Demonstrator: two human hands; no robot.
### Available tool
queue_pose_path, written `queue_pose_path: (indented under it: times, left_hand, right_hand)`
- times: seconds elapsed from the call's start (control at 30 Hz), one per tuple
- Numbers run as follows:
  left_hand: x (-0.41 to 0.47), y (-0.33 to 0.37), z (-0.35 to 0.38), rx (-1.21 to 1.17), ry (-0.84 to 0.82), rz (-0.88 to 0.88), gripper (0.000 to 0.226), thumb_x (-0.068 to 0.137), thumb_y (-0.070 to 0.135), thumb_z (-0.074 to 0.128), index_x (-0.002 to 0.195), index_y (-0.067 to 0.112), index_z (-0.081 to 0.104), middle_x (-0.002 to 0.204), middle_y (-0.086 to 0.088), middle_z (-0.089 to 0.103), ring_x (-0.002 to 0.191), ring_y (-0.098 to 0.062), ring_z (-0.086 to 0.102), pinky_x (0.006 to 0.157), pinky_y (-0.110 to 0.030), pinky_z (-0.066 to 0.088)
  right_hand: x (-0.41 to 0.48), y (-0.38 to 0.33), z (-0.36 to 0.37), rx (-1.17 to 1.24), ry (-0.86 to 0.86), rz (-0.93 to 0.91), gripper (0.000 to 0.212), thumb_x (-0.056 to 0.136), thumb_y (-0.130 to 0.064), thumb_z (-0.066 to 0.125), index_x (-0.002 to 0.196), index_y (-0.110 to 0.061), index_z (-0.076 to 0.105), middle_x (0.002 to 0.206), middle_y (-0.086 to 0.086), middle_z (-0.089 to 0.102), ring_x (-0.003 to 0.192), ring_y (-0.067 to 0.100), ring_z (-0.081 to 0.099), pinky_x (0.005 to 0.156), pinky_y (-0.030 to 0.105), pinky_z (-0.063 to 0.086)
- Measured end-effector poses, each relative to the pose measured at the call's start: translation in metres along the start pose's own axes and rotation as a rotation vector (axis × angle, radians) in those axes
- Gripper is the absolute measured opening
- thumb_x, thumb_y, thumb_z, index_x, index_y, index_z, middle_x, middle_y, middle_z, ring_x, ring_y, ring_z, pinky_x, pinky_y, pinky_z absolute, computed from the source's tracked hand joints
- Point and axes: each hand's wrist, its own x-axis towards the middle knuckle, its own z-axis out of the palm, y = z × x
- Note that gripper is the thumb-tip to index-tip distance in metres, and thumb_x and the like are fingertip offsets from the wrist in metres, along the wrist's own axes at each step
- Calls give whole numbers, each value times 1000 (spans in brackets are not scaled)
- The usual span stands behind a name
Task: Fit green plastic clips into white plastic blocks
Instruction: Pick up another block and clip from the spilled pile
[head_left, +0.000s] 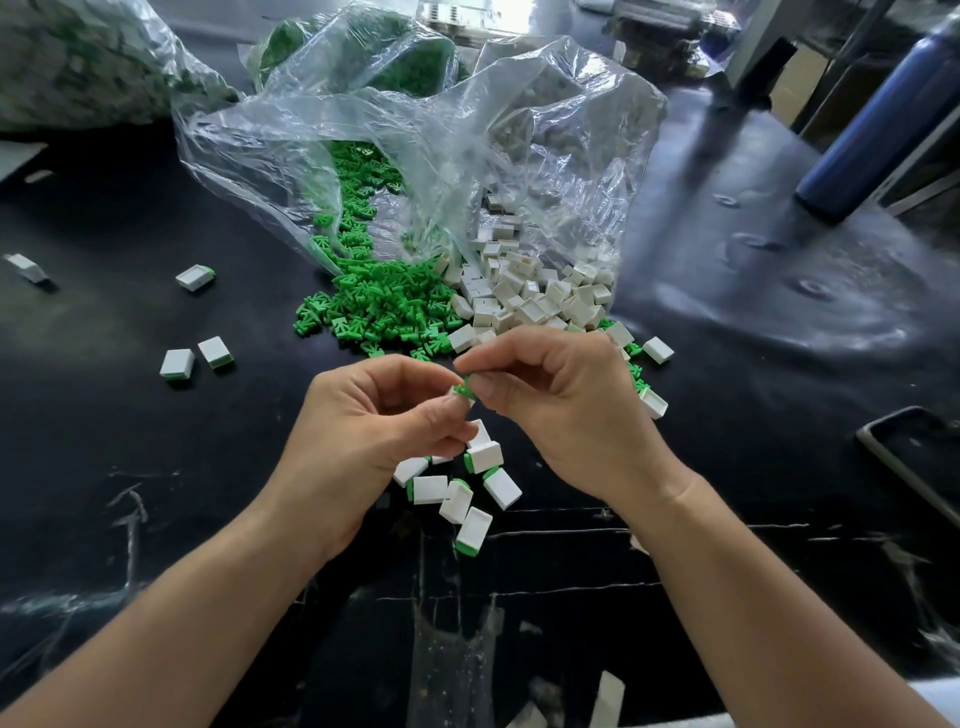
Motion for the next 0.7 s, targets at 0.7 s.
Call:
queue_pose_path:
  times: [0.7]
  left_hand:
    - [-2, 1, -2, -5, 48, 1, 14, 58, 17, 68, 68, 12, 75, 64, -11, 70, 55, -21, 68, 49, -22, 54]
  right_hand:
    - [-4, -7, 5, -205, -25, -149, 19, 82, 0, 62, 98, -4, 71, 80, -14, 53, 67, -8, 53, 65, 3, 37]
